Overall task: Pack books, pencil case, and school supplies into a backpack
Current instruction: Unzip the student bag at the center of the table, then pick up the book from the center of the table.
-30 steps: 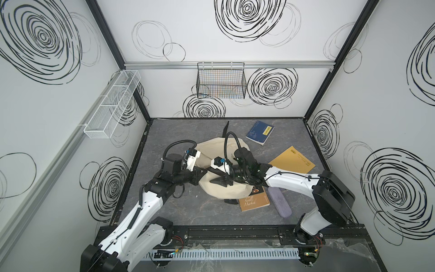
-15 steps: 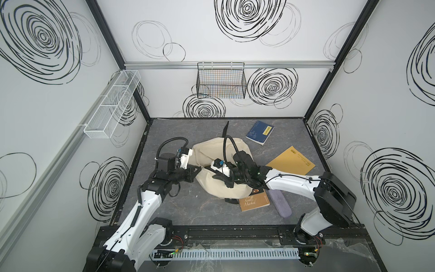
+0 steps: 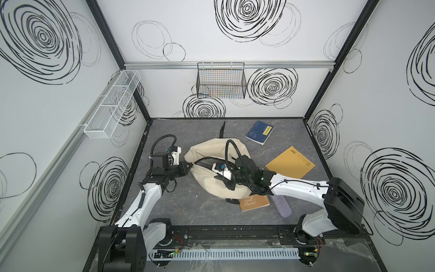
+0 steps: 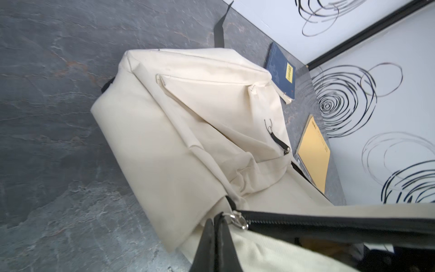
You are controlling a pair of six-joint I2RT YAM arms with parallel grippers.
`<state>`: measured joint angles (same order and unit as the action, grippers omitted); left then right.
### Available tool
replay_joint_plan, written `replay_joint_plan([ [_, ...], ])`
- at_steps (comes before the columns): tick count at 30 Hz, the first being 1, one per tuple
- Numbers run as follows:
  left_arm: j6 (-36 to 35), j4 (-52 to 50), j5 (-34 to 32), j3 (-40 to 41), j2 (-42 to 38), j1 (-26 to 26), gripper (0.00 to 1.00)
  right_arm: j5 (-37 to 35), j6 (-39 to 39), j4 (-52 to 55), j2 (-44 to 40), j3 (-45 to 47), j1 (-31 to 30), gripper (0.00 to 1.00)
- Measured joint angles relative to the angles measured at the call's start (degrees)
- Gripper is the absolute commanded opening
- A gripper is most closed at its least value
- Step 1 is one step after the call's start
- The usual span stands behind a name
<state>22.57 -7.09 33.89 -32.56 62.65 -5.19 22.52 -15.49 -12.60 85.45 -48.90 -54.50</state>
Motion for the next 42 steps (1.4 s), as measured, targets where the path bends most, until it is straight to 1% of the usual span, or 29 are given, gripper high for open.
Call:
replay_joint_plan([
  [4,1.86,0.26,1.70,-0.02,2.19,-2.84,0.00,-1.77,-0.48,-2.32,2.25,-0.22,-0.87,0.00],
  [8,3.63,2.12,0.35,-0.02,4.74,-4.04,0.00,-1.81,-0.83,-2.73,6.75,-3.13,-1.03,0.01],
  [10,4.17,3.19,-1.86,-0.13,5.84,-4.81,0.00,-1.49,-0.85,-2.64,10.10,-6.23,-1.16,0.06],
  [12,4.83,4.52,-3.67,-0.22,6.58,-5.88,0.02,-1.22,-0.72,-2.16,13.14,-9.44,-1.40,0.13],
  [14,5.22,5.99,-7.41,-0.72,7.52,-7.50,0.29,-0.26,0.13,-0.46,15.47,-12.48,-1.66,0.28],
  [15,5.86,6.88,-9.55,-1.33,8.22,-8.81,0.39,0.04,0.72,0.68,15.91,-13.42,-1.84,0.34],
  [18,6.67,9.22,-14.34,-3.19,8.76,-11.52,0.58,-0.35,5.22,2.89,15.28,-14.25,-2.62,0.51],
  [21,7.13,10.36,-16.63,-3.56,5.86,-11.45,0.66,-3.21,12.22,2.89,10.08,-10.34,-3.58,0.64],
  [24,7.06,10.23,-18.80,-3.58,1.09,-10.56,0.66,-8.20,21.77,1.97,-0.94,-2.21,-4.57,0.66],
  [25,6.43,9.97,-19.89,-3.76,-0.74,-9.55,0.66,-10.43,26.29,1.53,-5.57,0.83,-5.03,0.66],
  [26,5.79,9.70,-20.52,-4.09,-1.92,-8.37,0.67,-12.13,29.57,1.20,-9.20,3.23,-5.44,0.65],
  [27,4.35,8.90,-21.55,-4.87,-3.17,-6.01,0.70,-14.91,35.06,1.25,-13.77,6.01,-6.03,0.65],
  [28,2.49,8.04,-22.62,-5.97,-4.11,-2.51,0.72,-17.16,39.58,1.49,-17.70,8.48,-6.64,0.64],
  [29,0.92,7.50,-23.32,-6.95,-4.63,0.63,0.73,-19.23,43.82,1.97,-20.96,10.56,-7.39,0.64],
  [31,-3.78,5.18,-24.81,-10.45,-4.90,11.65,0.73,-24.76,54.23,3.74,-27.89,14.84,-10.25,0.65],
  [32,-5.33,4.17,-24.96,-12.02,-4.59,15.96,0.73,-27.78,59.49,5.18,-31.23,16.85,-12.39,0.65],
  [33,-6.88,3.08,-24.94,-13.99,-3.85,21.68,0.73,-30.42,64.74,6.69,-34.51,18.84,-14.78,0.65],
  [35,-9.62,0.76,-24.65,-17.88,-1.05,32.06,0.72,-36.30,77.09,10.51,-41.22,22.69,-20.57,0.65],
  [37,-11.67,-1.27,-24.72,-20.94,2.80,40.33,0.72,-40.96,87.62,13.49,-45.46,25.59,-25.42,0.66],
  [38,-12.52,-2.19,-24.57,-22.12,5.07,43.89,0.73,-43.47,93.24,14.99,-46.80,26.80,-27.98,0.66],
  [40,-13.77,-3.48,-23.23,-23.32,9.35,49.22,0.71,-47.78,103.01,17.18,-47.34,28.59,-32.87,0.67],
  [42,-14.36,-4.07,-20.92,-23.63,13.86,52.11,0.71,-50.77,112.19,19.89,-45.70,29.55,-37.00,0.69],
])
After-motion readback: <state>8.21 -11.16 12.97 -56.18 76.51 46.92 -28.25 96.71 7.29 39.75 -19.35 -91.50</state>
